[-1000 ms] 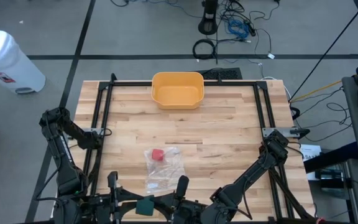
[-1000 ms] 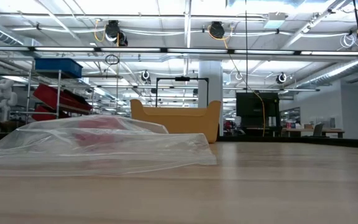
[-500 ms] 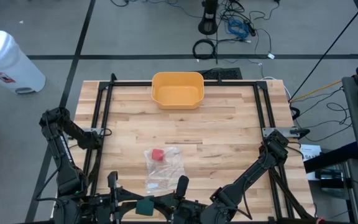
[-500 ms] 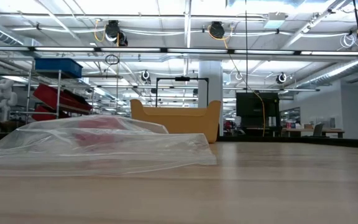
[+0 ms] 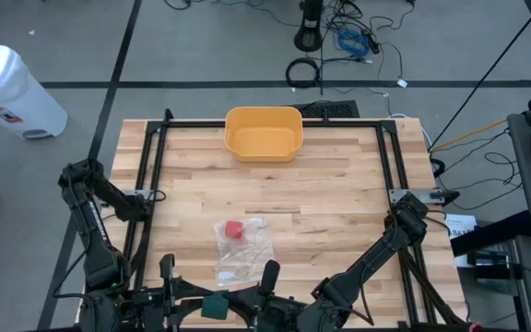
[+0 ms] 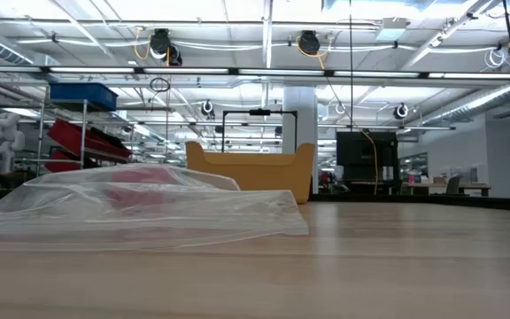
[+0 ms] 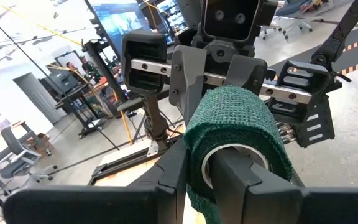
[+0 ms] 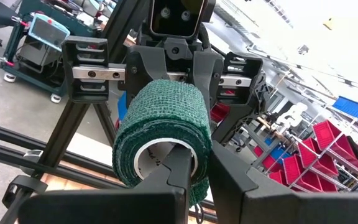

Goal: Roll bandage
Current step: Roll the green bandage

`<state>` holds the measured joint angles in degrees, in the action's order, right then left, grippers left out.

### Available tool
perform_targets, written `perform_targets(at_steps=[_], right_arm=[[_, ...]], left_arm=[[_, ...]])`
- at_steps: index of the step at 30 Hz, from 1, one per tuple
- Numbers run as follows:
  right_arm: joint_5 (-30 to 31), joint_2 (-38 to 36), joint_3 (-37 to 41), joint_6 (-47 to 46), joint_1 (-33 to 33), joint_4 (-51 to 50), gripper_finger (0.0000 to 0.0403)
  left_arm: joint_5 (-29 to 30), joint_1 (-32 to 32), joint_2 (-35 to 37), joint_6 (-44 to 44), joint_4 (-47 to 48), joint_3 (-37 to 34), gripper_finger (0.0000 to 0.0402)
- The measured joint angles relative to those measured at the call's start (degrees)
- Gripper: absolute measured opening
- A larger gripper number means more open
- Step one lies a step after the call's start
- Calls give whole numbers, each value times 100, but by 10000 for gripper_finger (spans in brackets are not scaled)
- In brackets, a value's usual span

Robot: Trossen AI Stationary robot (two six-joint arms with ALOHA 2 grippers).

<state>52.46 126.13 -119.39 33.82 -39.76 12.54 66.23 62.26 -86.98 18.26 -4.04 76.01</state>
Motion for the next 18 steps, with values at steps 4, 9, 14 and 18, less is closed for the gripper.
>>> perform_targets(at_steps=[4,9,14,18], right_arm=[[15,0,0,150,-31,8,34],[228,0,0,225,-114,13,35],[315,0,0,215,-178,-27,54],[314,0,0,166,-183,-27,84]], left_arm=[[-3,-2,-2,0,0,0,67],[-12,-4,-2,-4,0,0,67],[-7,-2,-1,-11,0,0,67],[-32,-2,0,-20,-6,0,67]])
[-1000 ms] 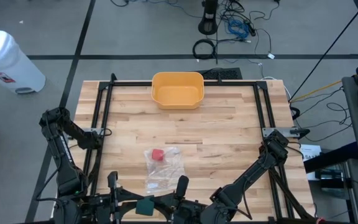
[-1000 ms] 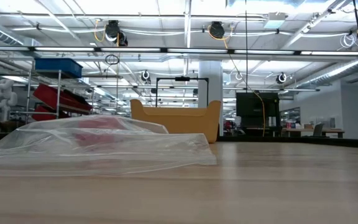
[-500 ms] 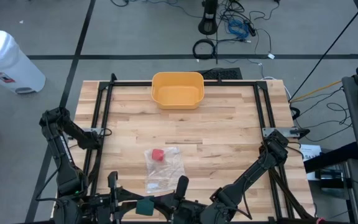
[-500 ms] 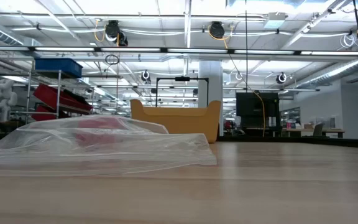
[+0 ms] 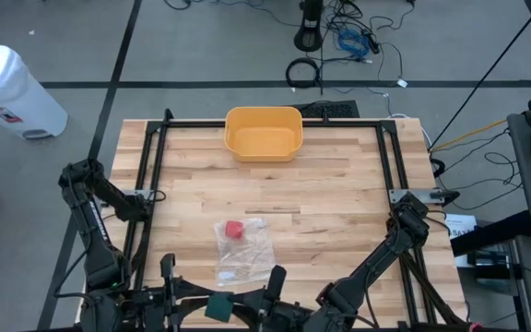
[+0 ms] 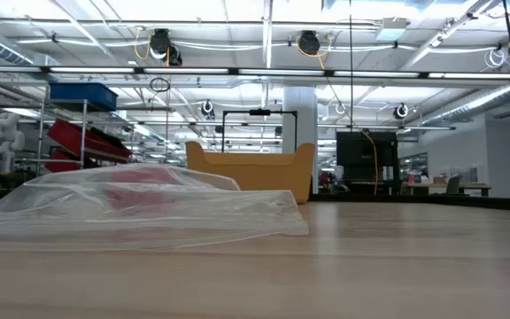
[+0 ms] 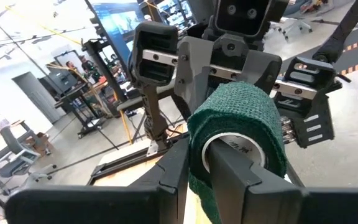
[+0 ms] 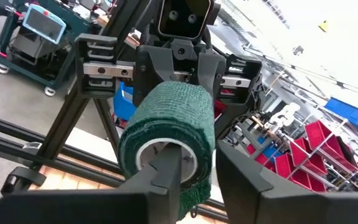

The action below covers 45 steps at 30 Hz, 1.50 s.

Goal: Roll bandage
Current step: Roll the green bandage

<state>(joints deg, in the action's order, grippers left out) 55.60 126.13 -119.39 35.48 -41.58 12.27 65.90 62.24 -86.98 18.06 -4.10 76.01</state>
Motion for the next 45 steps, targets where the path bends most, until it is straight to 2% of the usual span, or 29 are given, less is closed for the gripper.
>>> perform_targets(at_steps=[5,11,24,31,35,45], right_arm=[[-38,0,0,-25,21,-1,111],[-54,0,0,139,37,62,118],[-513,-2,0,294,39,173,75],[-627,-2,0,294,62,212,54],[-654,-2,0,287,87,210,52],[-650,-2,0,274,118,254,52]], left_arm=[[-289,-2,0,22,-123,0,67],[-432,-2,0,22,-120,0,67],[-486,-12,0,15,-103,0,71],[-526,-79,0,-92,-96,0,113],[-590,-81,0,-116,-101,0,133],[-590,-81,0,-107,-103,0,135]])
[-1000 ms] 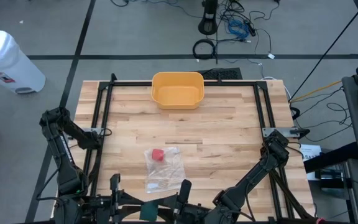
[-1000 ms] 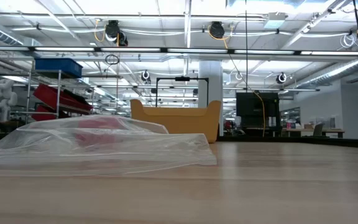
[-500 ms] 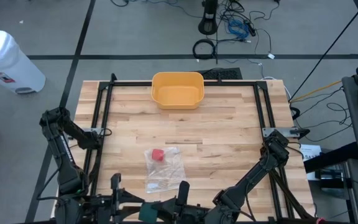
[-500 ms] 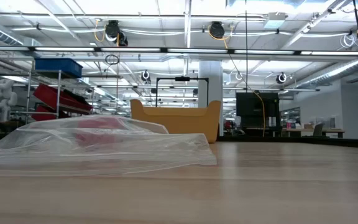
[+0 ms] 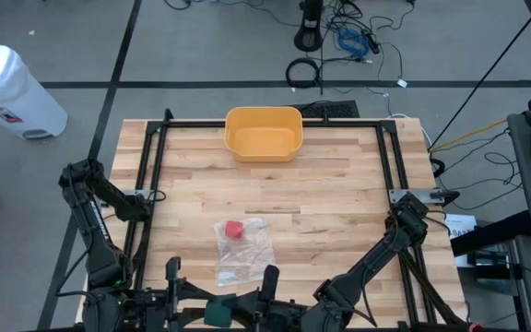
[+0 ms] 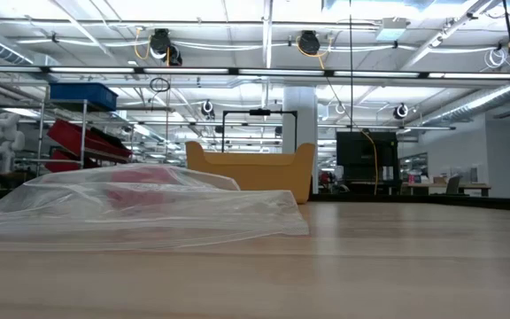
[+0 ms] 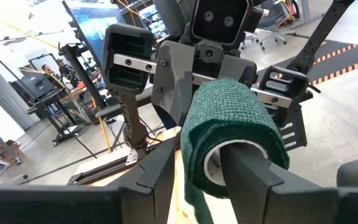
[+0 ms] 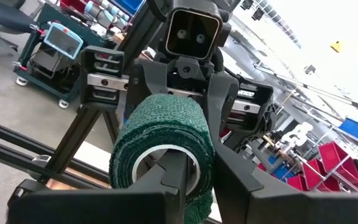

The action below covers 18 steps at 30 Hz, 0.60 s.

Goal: Roll bandage
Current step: Roll the green bandage

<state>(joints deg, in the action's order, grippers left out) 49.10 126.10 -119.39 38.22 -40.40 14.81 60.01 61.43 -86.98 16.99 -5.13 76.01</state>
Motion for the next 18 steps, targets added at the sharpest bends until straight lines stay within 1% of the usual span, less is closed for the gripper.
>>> perform_targets(at_steps=[13,15,18], right_arm=[[25,0,0,-2,0,-2,52],[21,0,0,-2,0,-2,52],[20,0,0,-2,0,-2,52]], left_arm=[[-23,-102,0,24,-48,0,133],[-83,-105,0,24,-48,0,127],[-131,-104,0,22,-46,0,106]])
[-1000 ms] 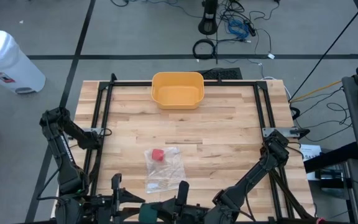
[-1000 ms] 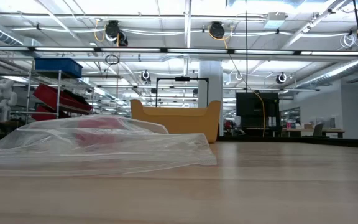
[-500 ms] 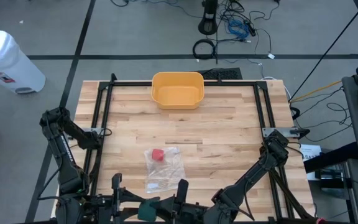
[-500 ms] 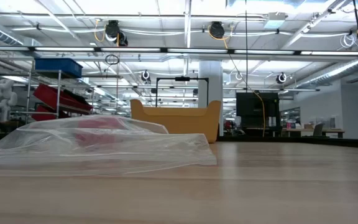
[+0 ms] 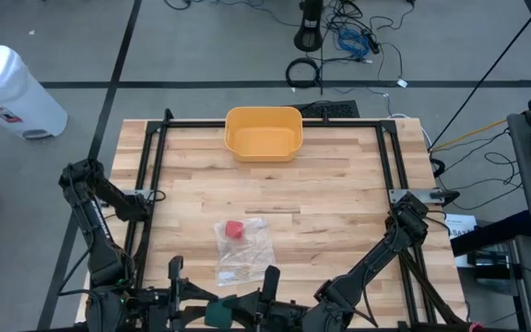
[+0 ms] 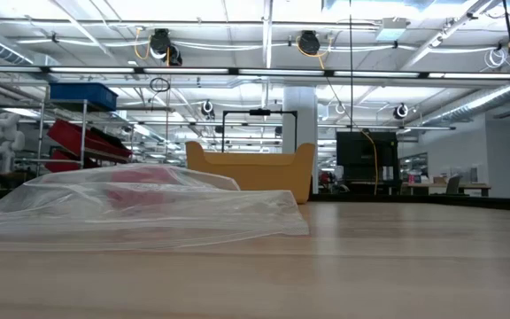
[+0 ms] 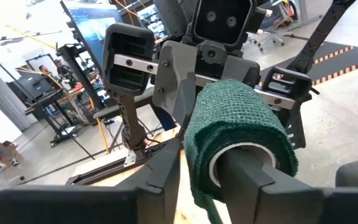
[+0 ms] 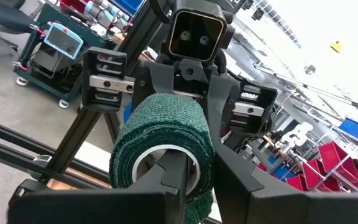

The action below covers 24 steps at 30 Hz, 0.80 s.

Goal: Roll bandage
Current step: Roll the green bandage

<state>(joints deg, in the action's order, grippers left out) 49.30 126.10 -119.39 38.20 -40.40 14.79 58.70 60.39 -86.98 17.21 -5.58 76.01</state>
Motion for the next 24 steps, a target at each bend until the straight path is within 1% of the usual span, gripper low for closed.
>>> perform_targets(at_steps=[5,9,18,21,24], right_arm=[[1,0,0,-2,0,0,52],[2,0,0,-2,0,-2,52],[16,0,0,-107,4,-4,55],[21,0,0,-106,-1,-4,68],[36,0,0,-66,-26,3,89]], left_arm=[[-3,1,0,0,7,0,61],[-3,1,0,-2,7,0,40],[-14,1,0,-21,7,0,40],[-127,-1,0,-28,9,0,41],[-157,-1,0,-28,9,0,41]])
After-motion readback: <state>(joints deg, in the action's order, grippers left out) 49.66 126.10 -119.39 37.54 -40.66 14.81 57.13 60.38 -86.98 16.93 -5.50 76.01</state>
